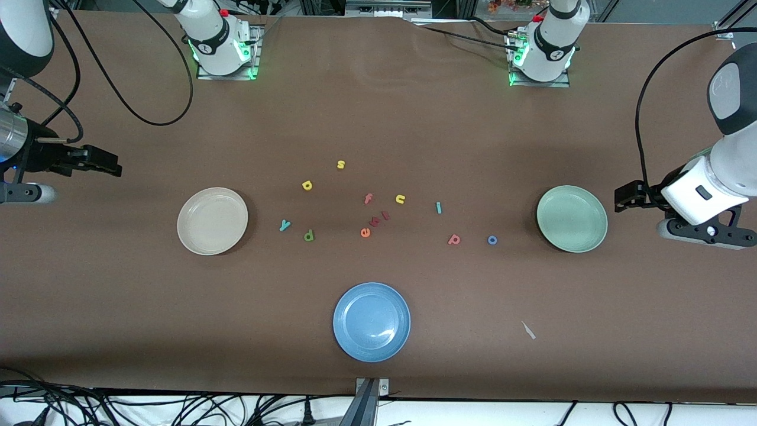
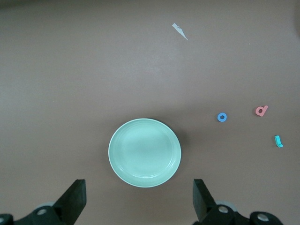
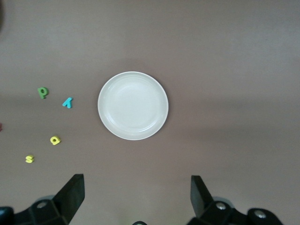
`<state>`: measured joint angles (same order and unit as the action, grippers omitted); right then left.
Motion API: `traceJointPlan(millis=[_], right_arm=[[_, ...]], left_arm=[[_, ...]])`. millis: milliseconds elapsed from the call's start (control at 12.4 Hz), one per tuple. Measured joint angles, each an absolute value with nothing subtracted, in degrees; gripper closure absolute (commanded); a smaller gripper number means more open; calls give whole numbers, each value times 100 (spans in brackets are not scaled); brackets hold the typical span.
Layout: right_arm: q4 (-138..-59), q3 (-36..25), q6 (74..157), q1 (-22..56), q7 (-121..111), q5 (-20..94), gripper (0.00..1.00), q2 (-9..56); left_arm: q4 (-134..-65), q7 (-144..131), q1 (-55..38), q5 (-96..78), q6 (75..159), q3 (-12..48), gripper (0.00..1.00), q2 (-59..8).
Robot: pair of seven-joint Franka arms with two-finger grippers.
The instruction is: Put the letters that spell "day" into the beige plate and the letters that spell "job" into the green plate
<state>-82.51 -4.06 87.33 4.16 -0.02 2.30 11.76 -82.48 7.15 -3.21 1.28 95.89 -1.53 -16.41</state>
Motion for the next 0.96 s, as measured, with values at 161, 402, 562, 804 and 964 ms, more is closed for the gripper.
traceJointPlan(millis=[161,402,562,804,964], right_arm=[[-8251,-399,8733,431,-3,270,0,1183],[-8251,-369,8733,475,-3,355,0,1201],[-8252,-367,8733,477,-4,679,0,1261],[-8253,-353,8725,483,-10,822,0,1351],[-8258,-347,8697,518,-16,826,0,1413]], left_arm=[[-8248,715,-321,128,9589,-153,0,-1641],[-8248,715,-321,128,9589,-153,0,-1641],[-8248,715,-321,128,9589,-153,0,-1641],[-8249,715,-318,128,9579,-155,0,-1655],[-8254,714,-289,128,9573,-174,0,-1720]])
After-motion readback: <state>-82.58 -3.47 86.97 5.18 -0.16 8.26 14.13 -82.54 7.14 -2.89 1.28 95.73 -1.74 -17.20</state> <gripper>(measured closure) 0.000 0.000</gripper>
